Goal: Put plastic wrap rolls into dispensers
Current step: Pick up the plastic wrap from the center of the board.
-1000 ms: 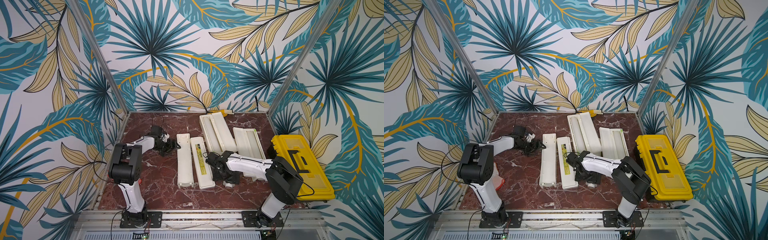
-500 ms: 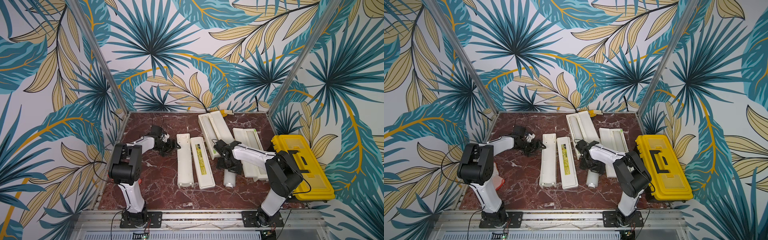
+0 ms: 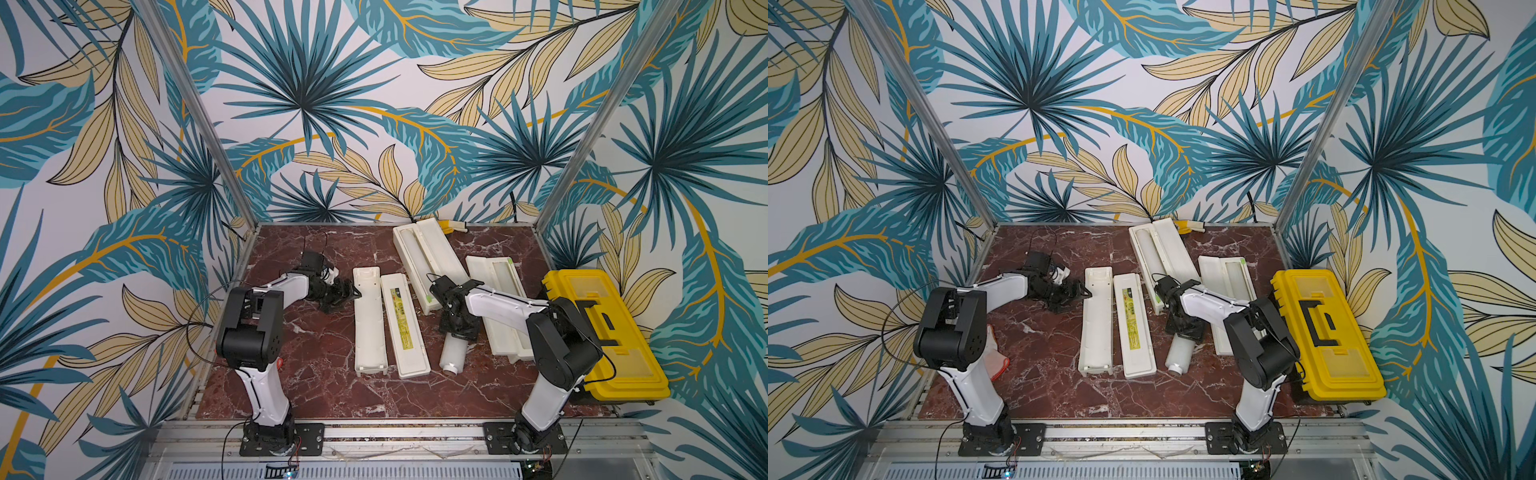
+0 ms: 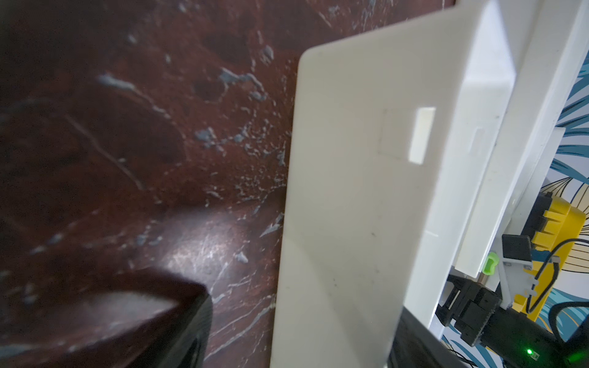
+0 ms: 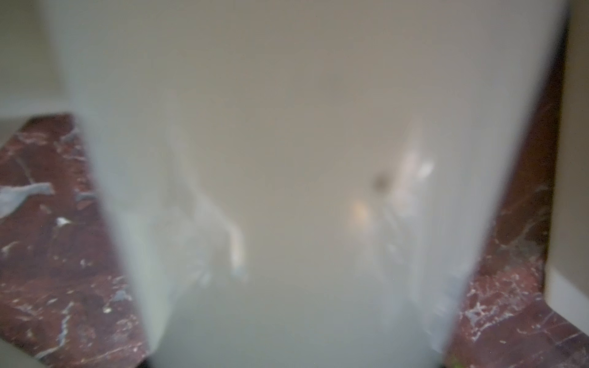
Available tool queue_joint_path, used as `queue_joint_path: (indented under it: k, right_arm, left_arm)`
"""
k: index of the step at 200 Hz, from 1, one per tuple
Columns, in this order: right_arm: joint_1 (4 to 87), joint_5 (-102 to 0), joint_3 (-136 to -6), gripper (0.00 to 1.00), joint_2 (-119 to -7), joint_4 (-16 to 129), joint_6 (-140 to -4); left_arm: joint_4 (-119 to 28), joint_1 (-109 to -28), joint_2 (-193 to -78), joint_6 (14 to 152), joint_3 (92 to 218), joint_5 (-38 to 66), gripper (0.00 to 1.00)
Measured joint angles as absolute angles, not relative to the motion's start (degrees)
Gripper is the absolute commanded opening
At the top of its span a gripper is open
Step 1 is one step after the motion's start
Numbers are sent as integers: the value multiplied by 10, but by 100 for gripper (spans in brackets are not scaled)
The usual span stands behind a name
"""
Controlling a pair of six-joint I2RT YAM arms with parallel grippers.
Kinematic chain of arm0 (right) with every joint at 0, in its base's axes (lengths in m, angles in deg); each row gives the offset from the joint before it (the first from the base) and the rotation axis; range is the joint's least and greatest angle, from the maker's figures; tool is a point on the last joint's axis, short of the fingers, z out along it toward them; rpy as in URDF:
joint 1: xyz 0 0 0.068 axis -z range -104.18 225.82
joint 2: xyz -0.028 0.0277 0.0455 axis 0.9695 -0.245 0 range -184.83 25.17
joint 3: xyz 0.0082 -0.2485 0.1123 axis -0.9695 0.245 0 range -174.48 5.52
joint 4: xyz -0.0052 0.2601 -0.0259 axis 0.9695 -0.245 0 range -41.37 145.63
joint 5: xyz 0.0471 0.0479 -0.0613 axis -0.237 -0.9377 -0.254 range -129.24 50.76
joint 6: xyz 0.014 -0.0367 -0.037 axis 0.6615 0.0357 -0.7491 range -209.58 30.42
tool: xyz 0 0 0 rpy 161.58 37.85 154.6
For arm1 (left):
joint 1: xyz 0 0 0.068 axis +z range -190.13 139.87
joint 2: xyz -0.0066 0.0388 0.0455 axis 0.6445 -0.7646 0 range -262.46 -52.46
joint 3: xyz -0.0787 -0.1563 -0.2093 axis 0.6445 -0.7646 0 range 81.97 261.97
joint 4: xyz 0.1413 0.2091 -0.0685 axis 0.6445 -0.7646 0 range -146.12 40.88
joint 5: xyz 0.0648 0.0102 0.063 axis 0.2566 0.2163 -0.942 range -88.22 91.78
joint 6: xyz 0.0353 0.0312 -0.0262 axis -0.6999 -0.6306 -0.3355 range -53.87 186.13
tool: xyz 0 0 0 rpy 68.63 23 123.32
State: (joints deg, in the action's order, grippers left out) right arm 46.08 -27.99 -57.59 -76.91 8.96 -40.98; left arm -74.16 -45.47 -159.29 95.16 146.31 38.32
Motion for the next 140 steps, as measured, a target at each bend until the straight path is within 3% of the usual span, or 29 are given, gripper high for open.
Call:
queue_joint_path:
  k: [52, 140]
  right_arm:
    - [399, -285, -529, 54, -728, 86, -384]
    - [315, -306, -520, 48, -586, -3, -355]
  left_arm:
    - [-741, -455, -1593, 956, 1463, 385, 82]
    - [-739, -454, -1595, 966, 1464, 390, 82]
